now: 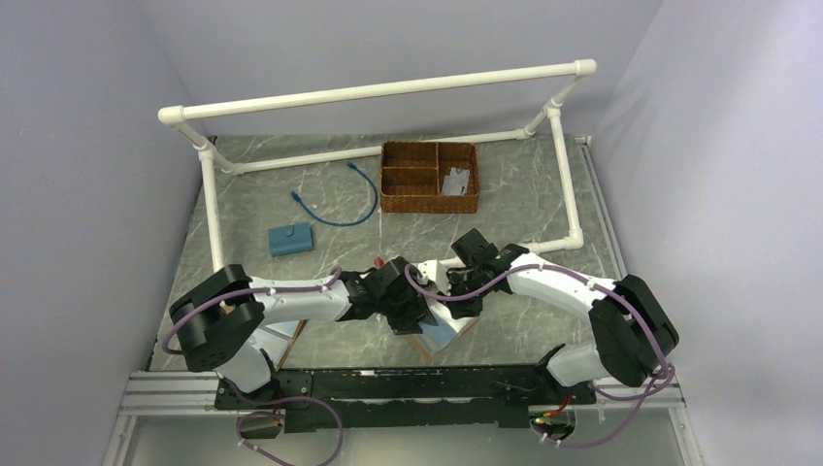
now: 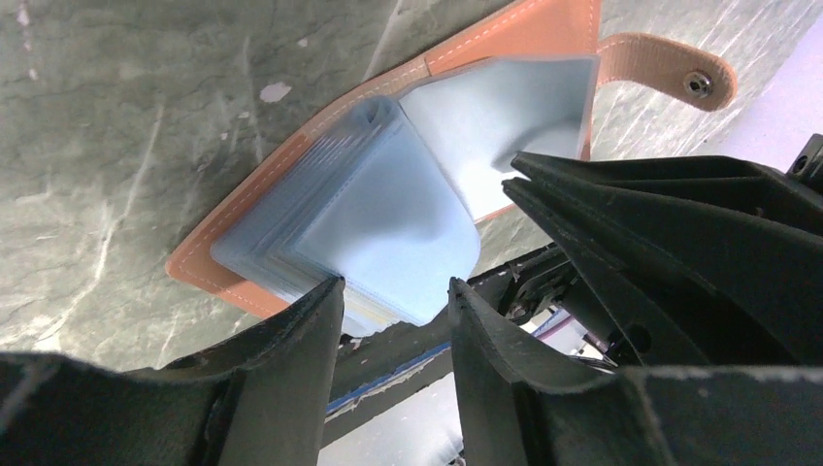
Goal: Take the credit cards out of the card holder
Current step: Remove the credit card from the card holder.
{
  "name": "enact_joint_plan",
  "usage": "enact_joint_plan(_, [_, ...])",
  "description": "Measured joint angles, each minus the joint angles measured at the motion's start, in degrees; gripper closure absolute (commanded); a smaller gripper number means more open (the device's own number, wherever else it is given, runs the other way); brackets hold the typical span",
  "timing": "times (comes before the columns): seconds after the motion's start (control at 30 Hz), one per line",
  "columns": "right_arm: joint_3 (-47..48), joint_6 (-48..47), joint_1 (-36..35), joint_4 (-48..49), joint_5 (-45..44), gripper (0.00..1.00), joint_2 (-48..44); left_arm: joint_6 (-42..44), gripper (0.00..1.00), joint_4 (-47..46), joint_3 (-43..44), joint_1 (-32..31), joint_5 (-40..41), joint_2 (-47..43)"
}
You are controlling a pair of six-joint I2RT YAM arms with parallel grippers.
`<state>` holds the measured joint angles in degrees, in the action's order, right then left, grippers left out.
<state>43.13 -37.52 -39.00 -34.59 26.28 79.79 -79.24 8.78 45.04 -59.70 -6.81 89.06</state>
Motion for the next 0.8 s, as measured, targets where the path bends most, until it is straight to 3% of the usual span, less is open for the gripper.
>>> enact_joint_plan(0.8, [1.0, -0.7, 2.8, -3.0, 7.3, 0.79, -5.2, -1.7, 0.51, -10.5, -2.5, 1.9, 4.3, 0.8])
